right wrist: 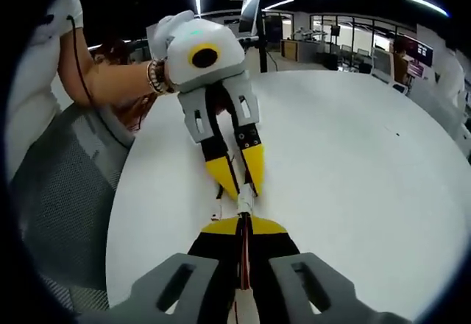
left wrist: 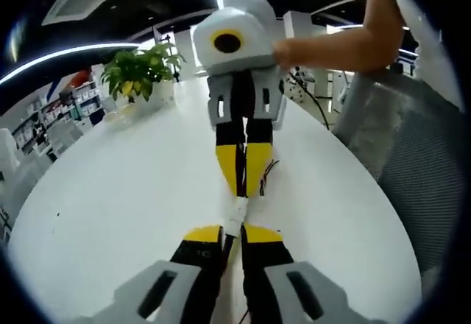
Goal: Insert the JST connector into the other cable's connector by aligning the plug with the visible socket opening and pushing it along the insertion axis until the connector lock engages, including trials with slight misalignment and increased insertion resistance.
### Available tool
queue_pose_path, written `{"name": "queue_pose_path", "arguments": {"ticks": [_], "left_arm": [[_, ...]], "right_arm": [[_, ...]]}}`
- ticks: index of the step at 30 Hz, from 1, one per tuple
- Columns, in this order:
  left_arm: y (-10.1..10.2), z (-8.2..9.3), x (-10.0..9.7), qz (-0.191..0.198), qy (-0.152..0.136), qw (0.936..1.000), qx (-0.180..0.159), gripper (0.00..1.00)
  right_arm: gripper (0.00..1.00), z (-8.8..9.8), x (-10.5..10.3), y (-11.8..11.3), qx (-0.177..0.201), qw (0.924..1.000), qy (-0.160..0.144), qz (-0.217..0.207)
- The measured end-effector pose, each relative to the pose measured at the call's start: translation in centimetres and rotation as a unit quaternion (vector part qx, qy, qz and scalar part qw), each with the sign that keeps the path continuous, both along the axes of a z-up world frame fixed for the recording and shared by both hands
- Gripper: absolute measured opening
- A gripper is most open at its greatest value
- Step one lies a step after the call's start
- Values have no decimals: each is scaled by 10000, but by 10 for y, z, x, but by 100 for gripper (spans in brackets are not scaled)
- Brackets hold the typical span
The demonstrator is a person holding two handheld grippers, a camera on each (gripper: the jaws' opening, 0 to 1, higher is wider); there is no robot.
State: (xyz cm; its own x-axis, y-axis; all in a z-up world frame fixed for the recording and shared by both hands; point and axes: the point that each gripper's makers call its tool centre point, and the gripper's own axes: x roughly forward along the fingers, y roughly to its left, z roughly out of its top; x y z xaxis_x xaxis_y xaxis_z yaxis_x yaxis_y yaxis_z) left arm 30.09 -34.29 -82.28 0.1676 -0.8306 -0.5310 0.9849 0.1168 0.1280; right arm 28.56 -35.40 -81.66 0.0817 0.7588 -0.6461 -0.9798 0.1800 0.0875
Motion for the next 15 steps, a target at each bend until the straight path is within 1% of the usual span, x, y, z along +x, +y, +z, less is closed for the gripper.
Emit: {"name": "queue_pose_path", "arguments": {"ticks": [1,2,3,4,5,7,8,10,12,15], "left_arm": [[2,-1,4,124,37,9999,5,12],[8,-5,12,361,28,9993,104,17],[12,-8,17,490,-28,9986,191,21],[15,-10,20,538,-78,9982,256,21],[17,-12,22,564,-54,9981,258,20],[19,-12,22,596,18,9981,164,20],[19,-11,23,653,85,9978,58,20],[19,-11,25,750,184,9970,-44,20],[18,-11,25,862,395,9953,-195,20],[20,-14,27,902,418,9949,-159,20]], "right_arm": [[0,0,3,-1,-3,10000,-7,-4],[0,0,8,-2,17,10000,-14,-8],[0,1,11,-3,28,10000,-20,-2],[0,0,14,-4,30,10000,-31,1],[0,-2,19,-6,13,10000,-45,11],[0,-7,26,-10,-106,9999,-42,43],[0,-11,30,-12,-161,9998,-36,89],[0,-14,36,-12,-146,9998,32,137],[0,-14,40,-9,-133,9996,35,233],[0,-19,43,-7,-222,9990,74,384]]}}
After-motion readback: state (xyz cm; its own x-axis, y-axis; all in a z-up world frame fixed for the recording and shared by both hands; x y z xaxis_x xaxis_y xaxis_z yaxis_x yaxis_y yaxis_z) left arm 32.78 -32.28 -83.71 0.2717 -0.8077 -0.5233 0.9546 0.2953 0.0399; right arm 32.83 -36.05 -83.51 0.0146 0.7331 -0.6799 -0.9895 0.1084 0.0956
